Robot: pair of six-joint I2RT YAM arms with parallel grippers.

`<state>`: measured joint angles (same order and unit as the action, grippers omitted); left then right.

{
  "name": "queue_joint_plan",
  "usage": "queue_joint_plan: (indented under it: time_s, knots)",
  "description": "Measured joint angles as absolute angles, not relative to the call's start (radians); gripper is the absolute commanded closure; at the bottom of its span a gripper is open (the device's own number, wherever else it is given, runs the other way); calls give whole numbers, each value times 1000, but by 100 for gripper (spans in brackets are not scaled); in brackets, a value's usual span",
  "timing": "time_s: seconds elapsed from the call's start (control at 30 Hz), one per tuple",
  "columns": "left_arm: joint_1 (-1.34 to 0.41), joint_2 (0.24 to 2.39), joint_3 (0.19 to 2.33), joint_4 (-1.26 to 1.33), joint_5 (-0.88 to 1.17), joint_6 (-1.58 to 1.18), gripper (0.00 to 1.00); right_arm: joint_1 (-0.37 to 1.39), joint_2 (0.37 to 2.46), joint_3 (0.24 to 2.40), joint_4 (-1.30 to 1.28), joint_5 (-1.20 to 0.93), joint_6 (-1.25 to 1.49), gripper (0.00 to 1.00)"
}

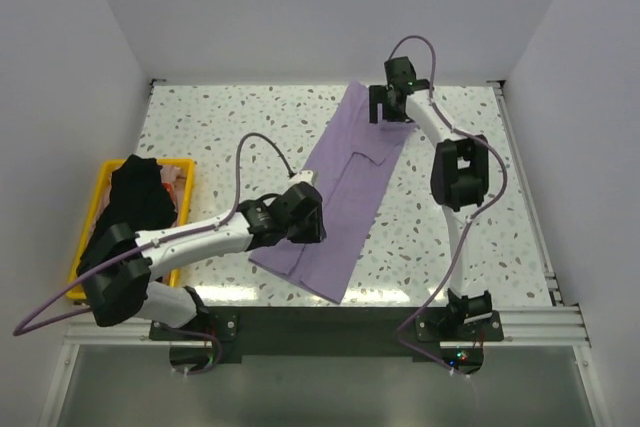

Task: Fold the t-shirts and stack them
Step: Fold the tshirt

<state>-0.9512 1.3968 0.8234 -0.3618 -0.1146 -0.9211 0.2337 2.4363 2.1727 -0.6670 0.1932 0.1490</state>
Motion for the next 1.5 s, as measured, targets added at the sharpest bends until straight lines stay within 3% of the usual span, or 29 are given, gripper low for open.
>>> queue_joint_plan:
  time_s: [0.17, 0.33, 0.57, 1.07, 1.27, 1.5]
  knots:
    - [-935, 1404, 914, -418, -251, -822, 62, 234, 2283, 2095, -677, 188, 234, 2]
    - [-923, 1552, 942, -439, -326, -736, 63, 255, 2098, 1889, -618, 164, 345, 11]
    - [-922, 1671, 934, -430, -332, -665, 64, 290, 2143, 1789, -582, 136, 427, 19]
    - [-935, 1637, 859, -254, -200, -680, 69, 274, 2402, 2050, -659, 144, 371, 19]
    - [-979, 1644, 844, -177, -120, -773, 69, 268, 2463, 2143, -675, 171, 280, 13]
    - [-1006, 1650, 819, -87, -54, -862, 62, 267, 2485, 2188, -677, 183, 200, 7]
